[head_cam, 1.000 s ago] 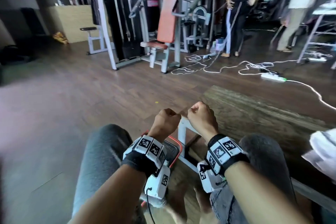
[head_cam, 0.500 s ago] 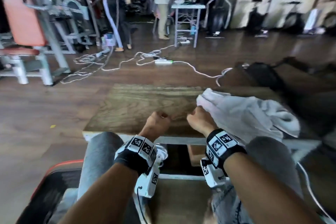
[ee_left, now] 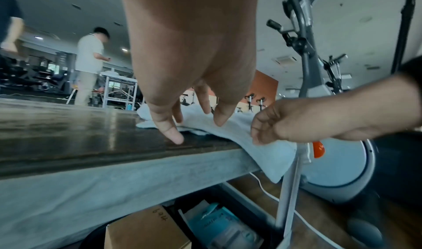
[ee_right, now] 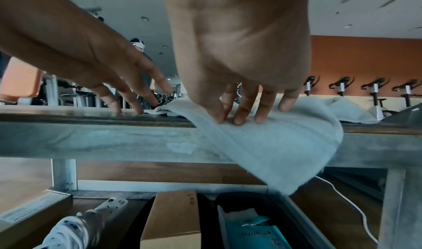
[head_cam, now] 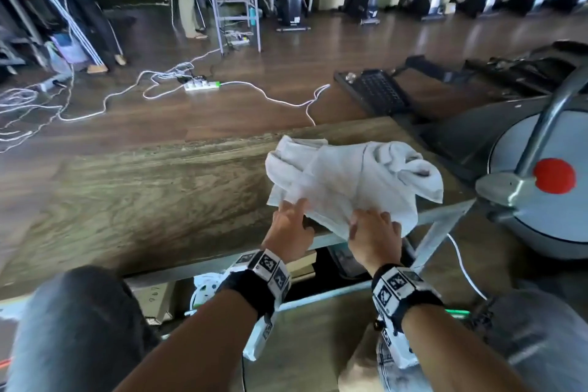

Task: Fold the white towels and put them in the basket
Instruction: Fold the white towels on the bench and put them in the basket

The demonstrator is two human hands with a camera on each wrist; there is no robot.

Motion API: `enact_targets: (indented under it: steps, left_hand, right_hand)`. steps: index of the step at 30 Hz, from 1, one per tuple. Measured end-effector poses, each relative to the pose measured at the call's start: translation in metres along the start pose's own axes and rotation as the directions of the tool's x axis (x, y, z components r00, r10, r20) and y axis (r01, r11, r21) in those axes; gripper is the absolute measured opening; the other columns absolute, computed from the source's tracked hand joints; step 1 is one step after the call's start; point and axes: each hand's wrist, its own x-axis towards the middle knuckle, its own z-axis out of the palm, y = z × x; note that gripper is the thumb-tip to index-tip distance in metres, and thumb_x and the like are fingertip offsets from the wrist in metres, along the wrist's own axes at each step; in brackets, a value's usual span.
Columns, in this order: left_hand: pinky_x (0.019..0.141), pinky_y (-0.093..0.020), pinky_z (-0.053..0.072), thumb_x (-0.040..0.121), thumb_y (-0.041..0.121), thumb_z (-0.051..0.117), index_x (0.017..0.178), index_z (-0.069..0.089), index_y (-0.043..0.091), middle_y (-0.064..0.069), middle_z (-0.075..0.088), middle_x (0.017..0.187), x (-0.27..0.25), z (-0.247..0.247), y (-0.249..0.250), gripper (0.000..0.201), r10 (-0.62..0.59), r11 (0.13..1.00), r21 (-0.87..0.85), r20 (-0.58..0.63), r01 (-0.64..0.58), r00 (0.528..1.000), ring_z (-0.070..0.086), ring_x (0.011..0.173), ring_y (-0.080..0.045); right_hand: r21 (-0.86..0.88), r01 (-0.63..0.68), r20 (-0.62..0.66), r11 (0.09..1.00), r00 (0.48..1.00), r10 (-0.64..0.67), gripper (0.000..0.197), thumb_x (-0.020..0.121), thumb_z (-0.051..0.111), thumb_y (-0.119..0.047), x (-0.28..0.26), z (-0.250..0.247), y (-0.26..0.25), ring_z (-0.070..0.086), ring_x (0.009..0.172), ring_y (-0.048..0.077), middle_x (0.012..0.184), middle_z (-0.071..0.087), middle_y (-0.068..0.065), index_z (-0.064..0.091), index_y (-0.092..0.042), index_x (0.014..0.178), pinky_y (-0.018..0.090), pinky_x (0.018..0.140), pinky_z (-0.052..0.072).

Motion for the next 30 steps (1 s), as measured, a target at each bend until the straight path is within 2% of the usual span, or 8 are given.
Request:
enact_targets:
  steps: [6, 9, 13, 16, 19, 22, 24, 30]
  left_hand:
    - [0.107, -0.046, 0.038, 0.08, 0.024, 0.068, 0.142, 0.029, 0.041, -0.012, 0.011, 0.146, 0.011, 0.016, 0.005, 0.076, 0.06, 0.971, 0.236, -0.05, -0.046, 0.997, 0.022, 0.134, -0.035]
    - [0.099, -0.046, 0.043, 0.084, 0.037, 0.062, 0.127, 0.049, 0.037, -0.007, 0.033, 0.135, 0.023, 0.011, 0.01, 0.045, 0.083, 0.978, 0.205, -0.199, -0.041, 0.976, 0.034, 0.126, -0.03]
    - [0.081, -0.041, 0.044, 0.091, 0.029, 0.051, 0.099, 0.056, 0.019, -0.002, 0.063, 0.093, 0.032, -0.01, 0.024, 0.014, 0.187, 0.98, 0.144, -0.399, -0.14, 0.897, 0.059, 0.091, -0.029]
    - [0.06, -0.03, 0.037, 0.092, 0.019, 0.053, 0.092, 0.054, 0.013, 0.002, 0.057, 0.067, 0.037, -0.035, 0.037, 0.006, 0.191, 0.973, -0.028, -0.467, -0.23, 0.863, 0.057, 0.061, -0.02]
    - [0.05, -0.027, 0.03, 0.089, 0.017, 0.06, 0.087, 0.054, 0.016, 0.004, 0.051, 0.061, 0.043, -0.059, 0.04, 0.007, 0.239, 0.961, -0.012, -0.466, -0.276, 0.852, 0.045, 0.051, -0.006]
    - [0.053, -0.03, 0.038, 0.09, 0.024, 0.062, 0.084, 0.054, 0.017, -0.002, 0.056, 0.07, 0.046, -0.067, 0.03, 0.013, 0.289, 0.956, 0.083, -0.425, -0.281, 0.858, 0.052, 0.058, -0.02]
    - [0.053, -0.026, 0.037, 0.093, 0.026, 0.06, 0.084, 0.055, 0.015, -0.001, 0.057, 0.071, 0.045, -0.066, 0.024, 0.015, 0.267, 0.962, 0.043, -0.372, -0.271, 0.889, 0.055, 0.059, -0.016]
    - [0.042, -0.012, 0.033, 0.1, 0.023, 0.05, 0.096, 0.056, 0.011, 0.0, 0.057, 0.07, 0.044, -0.036, 0.029, 0.014, 0.211, 0.956, -0.175, -0.146, -0.235, 0.966, 0.044, 0.042, 0.001]
  right_hand:
    - [0.276, 0.157, -0.121, 0.948, 0.984, -0.127, 0.011, 0.098, 0.044, -0.02, 0.0, -0.006, -0.011, 0.057, 0.099, 0.027, 0.097, 0.057, 0.001, 0.048, -0.017, 0.107, 0.039, 0.084, 0.042]
    - [0.519, 0.167, -0.119, 0.838, 0.985, -0.123, 0.008, 0.101, 0.045, -0.018, 0.003, -0.023, -0.02, 0.064, 0.072, 0.025, 0.074, 0.055, -0.004, 0.037, -0.018, 0.1, 0.042, 0.065, 0.051]
    - [0.653, 0.143, -0.148, 0.743, 0.987, -0.059, 0.01, 0.103, 0.043, -0.03, 0.01, -0.048, -0.027, 0.064, 0.065, 0.021, 0.076, 0.062, -0.003, 0.038, -0.02, 0.103, 0.034, 0.051, 0.047]
    - [0.465, 0.227, -0.111, 0.856, 0.974, -0.198, 0.042, 0.091, 0.051, -0.064, 0.013, -0.067, -0.02, 0.062, 0.074, 0.011, 0.088, 0.063, -0.012, 0.043, -0.027, 0.111, 0.03, 0.057, 0.044]
    - [0.306, 0.262, -0.063, 0.915, 0.965, -0.255, 0.028, 0.094, 0.057, -0.041, 0.021, -0.077, -0.003, 0.064, 0.084, 0.019, 0.092, 0.064, -0.006, 0.052, -0.027, 0.118, 0.033, 0.064, 0.047]
    - [0.376, 0.151, -0.096, 0.914, 0.988, -0.124, 0.018, 0.094, 0.056, -0.023, 0.042, -0.077, 0.023, 0.065, 0.089, 0.032, 0.091, 0.066, 0.003, 0.061, -0.019, 0.111, 0.037, 0.07, 0.05]
    - [0.349, 0.083, -0.084, 0.933, 0.995, -0.057, 0.025, 0.091, 0.053, -0.023, 0.056, -0.073, 0.035, 0.061, 0.101, 0.036, 0.105, 0.066, 0.01, 0.061, -0.021, 0.115, 0.041, 0.078, 0.051]
    - [0.224, -0.206, 0.138, 0.952, 0.974, 0.178, 0.053, 0.096, 0.039, -0.027, 0.081, -0.05, 0.041, 0.026, 0.137, 0.045, 0.15, 0.027, 0.022, 0.027, -0.034, 0.147, 0.056, 0.109, 0.03]
